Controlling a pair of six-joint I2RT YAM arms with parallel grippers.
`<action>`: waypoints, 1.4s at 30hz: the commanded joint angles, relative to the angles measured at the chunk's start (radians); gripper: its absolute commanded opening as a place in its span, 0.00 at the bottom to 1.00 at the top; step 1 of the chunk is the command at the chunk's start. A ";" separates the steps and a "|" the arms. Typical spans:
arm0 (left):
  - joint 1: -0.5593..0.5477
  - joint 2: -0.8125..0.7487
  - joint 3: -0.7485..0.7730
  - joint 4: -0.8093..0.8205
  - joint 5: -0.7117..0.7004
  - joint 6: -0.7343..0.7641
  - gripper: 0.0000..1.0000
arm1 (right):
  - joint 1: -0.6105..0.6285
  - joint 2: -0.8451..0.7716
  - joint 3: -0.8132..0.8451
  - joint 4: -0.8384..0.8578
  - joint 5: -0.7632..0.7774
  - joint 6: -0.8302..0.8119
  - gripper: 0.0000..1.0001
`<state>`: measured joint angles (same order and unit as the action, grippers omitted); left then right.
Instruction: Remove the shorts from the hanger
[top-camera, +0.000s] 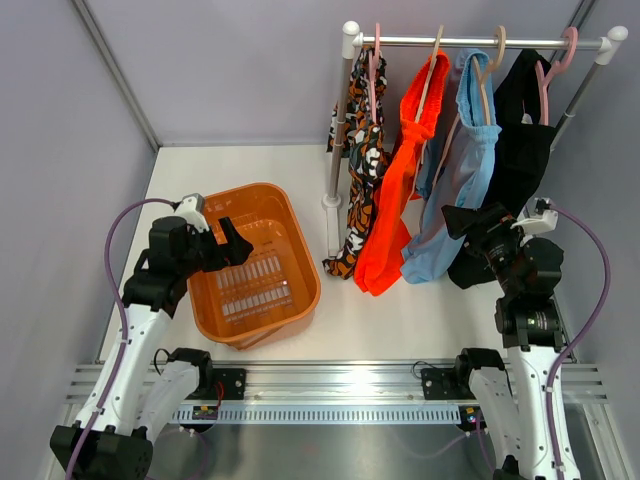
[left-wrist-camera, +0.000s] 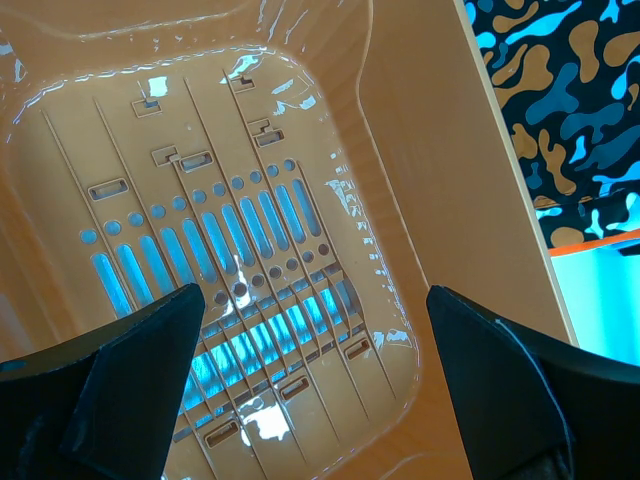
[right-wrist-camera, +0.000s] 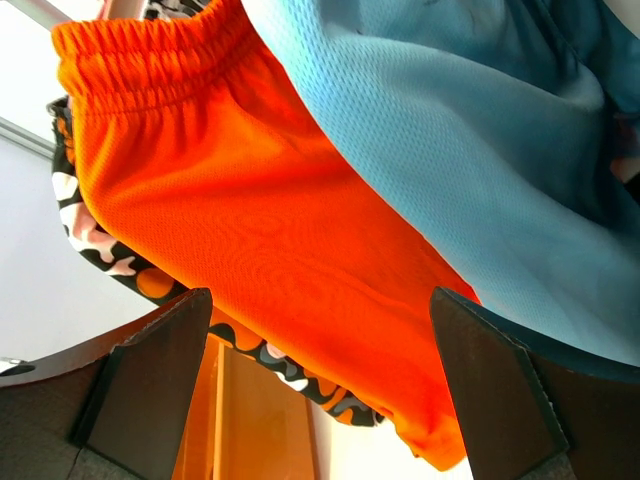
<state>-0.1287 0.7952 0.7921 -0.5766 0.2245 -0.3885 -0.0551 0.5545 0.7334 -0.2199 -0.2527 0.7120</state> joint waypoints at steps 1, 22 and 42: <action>0.004 -0.011 0.035 0.046 0.024 0.013 0.99 | -0.003 -0.002 0.066 -0.052 0.007 -0.046 1.00; 0.004 -0.019 0.033 0.041 0.024 0.011 0.99 | -0.003 -0.085 0.173 -0.191 -0.005 -0.141 1.00; 0.004 -0.056 0.035 0.041 0.027 0.014 0.99 | 0.179 0.619 1.062 -0.361 0.051 -0.328 0.89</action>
<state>-0.1287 0.7570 0.7921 -0.5770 0.2256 -0.3885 0.0486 1.0912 1.6207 -0.4683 -0.3470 0.4866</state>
